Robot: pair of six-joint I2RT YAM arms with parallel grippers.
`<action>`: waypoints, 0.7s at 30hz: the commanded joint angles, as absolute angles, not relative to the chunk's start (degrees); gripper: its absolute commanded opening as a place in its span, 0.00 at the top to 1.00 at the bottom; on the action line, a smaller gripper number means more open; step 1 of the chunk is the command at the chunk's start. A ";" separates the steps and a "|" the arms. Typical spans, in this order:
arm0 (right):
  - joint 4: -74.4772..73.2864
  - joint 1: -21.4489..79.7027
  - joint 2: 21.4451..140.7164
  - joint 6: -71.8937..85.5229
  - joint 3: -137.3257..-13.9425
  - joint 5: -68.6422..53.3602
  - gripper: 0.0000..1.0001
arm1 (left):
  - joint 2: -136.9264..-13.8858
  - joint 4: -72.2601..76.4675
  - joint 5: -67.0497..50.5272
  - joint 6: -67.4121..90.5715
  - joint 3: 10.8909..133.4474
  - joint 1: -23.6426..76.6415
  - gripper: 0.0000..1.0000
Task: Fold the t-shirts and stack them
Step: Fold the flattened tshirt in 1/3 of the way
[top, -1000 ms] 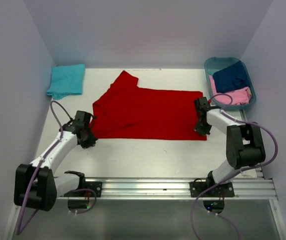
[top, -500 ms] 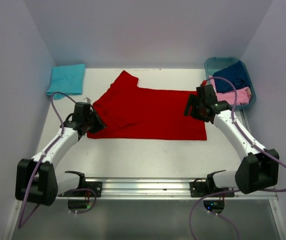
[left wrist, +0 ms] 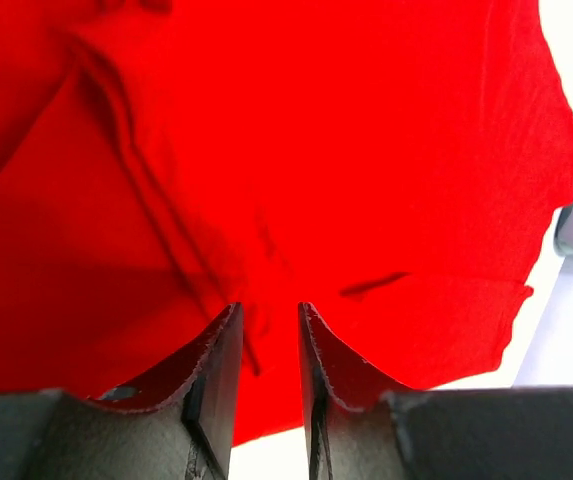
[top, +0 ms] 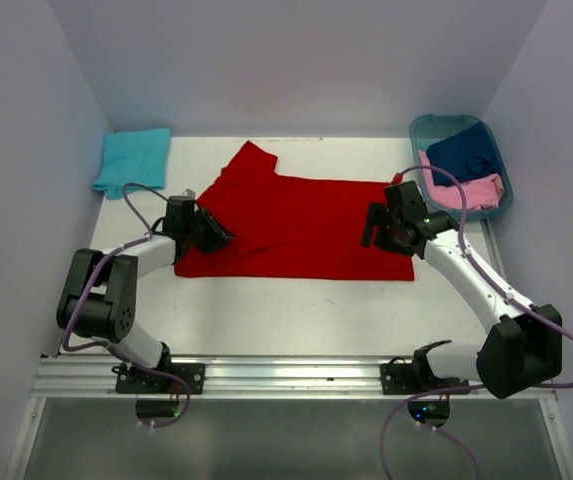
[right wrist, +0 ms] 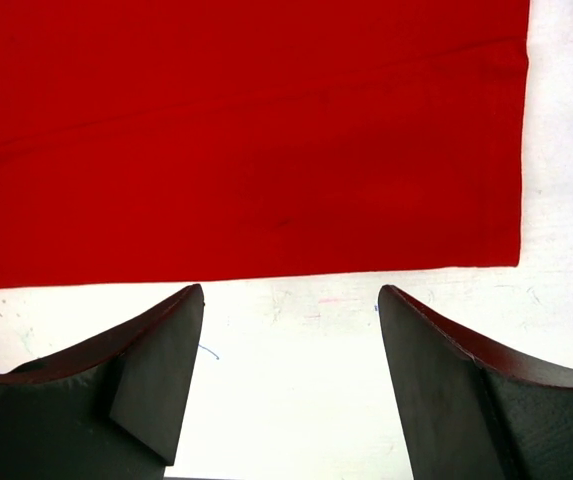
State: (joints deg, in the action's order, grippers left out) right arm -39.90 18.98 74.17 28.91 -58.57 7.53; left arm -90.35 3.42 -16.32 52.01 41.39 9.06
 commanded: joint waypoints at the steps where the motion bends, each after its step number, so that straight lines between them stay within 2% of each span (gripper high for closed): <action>1: -40.52 19.34 71.89 29.00 -58.71 8.35 0.25 | -91.75 5.12 -14.86 53.79 45.43 9.14 0.70; 8: -40.69 19.34 72.51 29.27 -58.62 9.75 0.25 | -93.51 -2.09 -13.27 53.70 48.34 9.14 0.76; 13: -40.69 19.34 72.86 29.44 -58.97 10.02 0.25 | -92.55 -7.99 -11.08 53.35 49.75 9.84 0.76; 19: -34.11 23.10 73.82 24.80 -60.99 -4.02 0.21 | -90.97 -6.69 -10.28 51.95 48.52 10.46 0.76; 21: -34.71 27.41 78.29 22.08 -66.07 -4.22 0.20 | -89.22 -5.45 -9.85 51.33 46.33 10.37 0.76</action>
State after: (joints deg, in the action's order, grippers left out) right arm -38.35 22.96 74.76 26.94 -60.10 2.33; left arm -92.71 -6.92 -11.42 52.82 47.57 10.26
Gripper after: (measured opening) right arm 0.791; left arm 0.244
